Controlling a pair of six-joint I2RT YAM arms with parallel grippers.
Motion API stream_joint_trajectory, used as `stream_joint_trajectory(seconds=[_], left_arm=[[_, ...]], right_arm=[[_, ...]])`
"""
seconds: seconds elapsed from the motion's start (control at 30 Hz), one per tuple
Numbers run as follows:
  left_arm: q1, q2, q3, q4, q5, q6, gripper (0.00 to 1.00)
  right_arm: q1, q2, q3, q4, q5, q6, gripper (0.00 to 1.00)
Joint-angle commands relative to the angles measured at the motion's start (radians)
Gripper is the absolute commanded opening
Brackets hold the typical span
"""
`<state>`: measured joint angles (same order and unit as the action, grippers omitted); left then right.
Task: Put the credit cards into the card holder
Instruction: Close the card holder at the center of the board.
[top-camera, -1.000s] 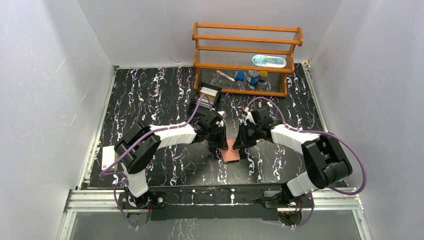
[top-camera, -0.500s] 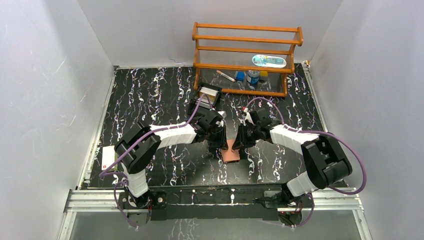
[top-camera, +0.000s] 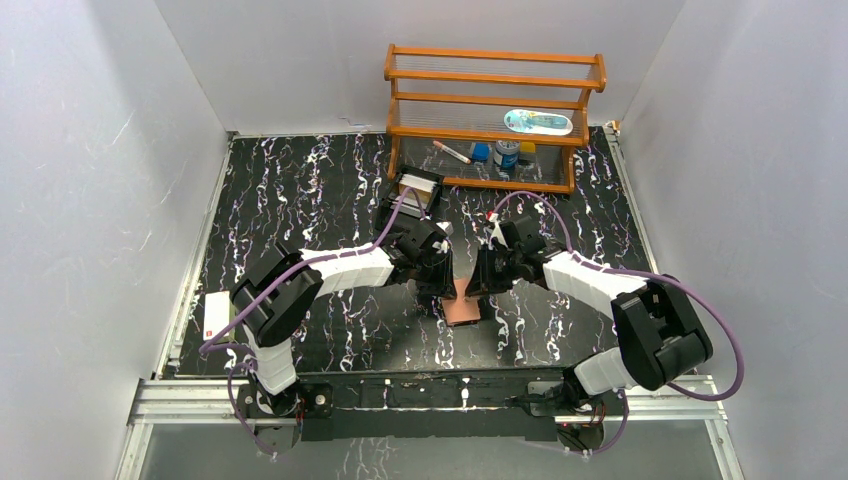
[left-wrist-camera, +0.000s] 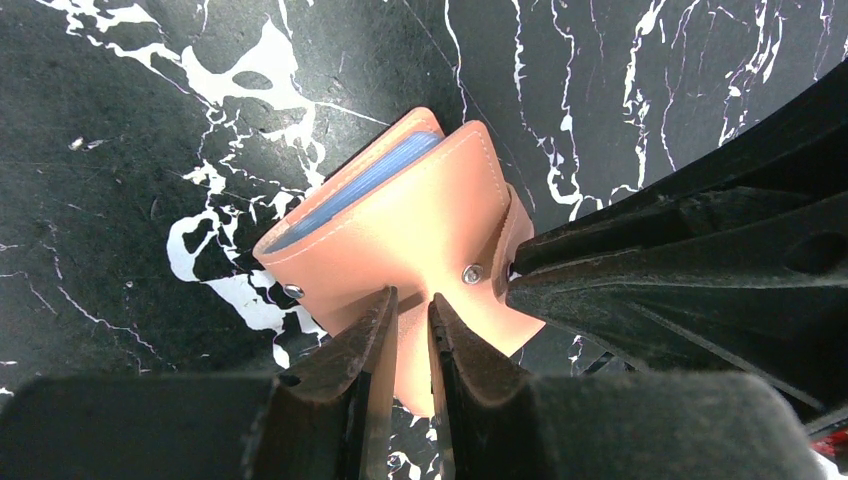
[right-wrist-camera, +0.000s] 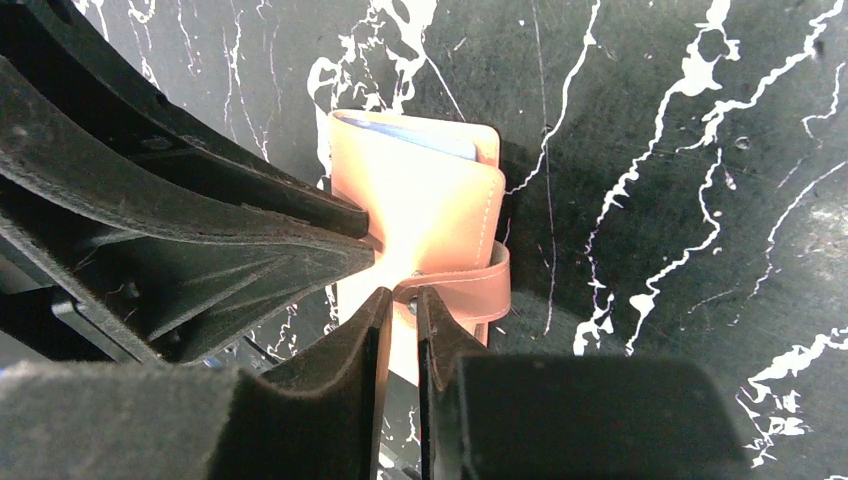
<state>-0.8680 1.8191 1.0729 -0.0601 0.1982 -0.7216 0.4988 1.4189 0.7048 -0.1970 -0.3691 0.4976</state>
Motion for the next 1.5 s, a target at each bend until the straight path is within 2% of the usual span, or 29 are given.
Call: stream_joint_trajectory(seconds=[0.0,0.87,1.47], left_arm=[[-0.006,0.047,0.002,-0.052,-0.033,0.016,0.18],[-0.007,0.043,-0.004,-0.051,-0.034,0.007,0.18],[-0.007,0.042,-0.007,-0.046,-0.031,0.004,0.18]], right_arm=[[0.004,-0.015,0.035,-0.023,0.013,-0.011,0.24],[0.029,0.006,0.008,0.021,0.007,0.016,0.22],[0.059,0.014,0.032,-0.019,0.103,-0.004,0.22]])
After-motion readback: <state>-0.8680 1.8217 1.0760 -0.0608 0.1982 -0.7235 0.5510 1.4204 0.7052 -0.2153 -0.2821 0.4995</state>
